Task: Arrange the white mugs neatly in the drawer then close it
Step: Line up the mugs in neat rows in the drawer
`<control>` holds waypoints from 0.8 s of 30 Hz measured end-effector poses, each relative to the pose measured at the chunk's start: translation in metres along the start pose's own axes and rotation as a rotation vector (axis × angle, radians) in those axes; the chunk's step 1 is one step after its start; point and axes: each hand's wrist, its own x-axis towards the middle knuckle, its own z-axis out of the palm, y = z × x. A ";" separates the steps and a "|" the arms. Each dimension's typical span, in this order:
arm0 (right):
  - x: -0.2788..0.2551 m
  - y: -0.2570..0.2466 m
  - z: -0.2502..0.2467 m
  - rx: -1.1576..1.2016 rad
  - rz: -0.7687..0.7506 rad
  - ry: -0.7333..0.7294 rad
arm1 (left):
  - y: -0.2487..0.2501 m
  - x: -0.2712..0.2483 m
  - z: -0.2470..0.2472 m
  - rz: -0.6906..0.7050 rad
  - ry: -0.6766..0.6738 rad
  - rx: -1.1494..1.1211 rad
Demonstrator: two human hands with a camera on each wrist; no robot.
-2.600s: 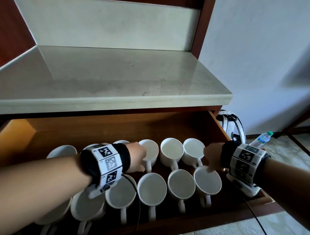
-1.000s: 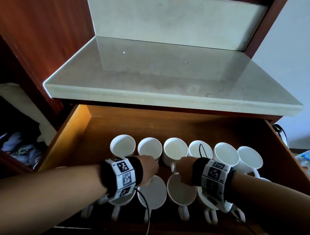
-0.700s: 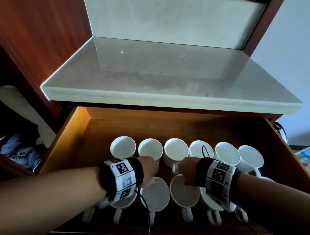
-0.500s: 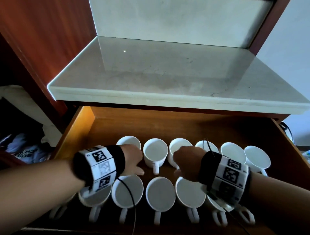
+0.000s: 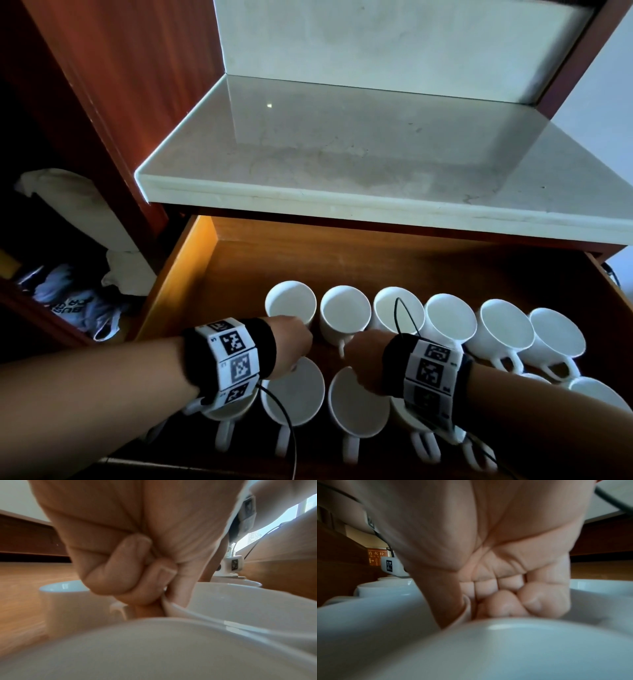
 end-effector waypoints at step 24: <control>0.037 -0.056 -0.023 -0.021 -0.047 0.086 | -0.049 -0.039 0.035 -0.118 -0.080 0.000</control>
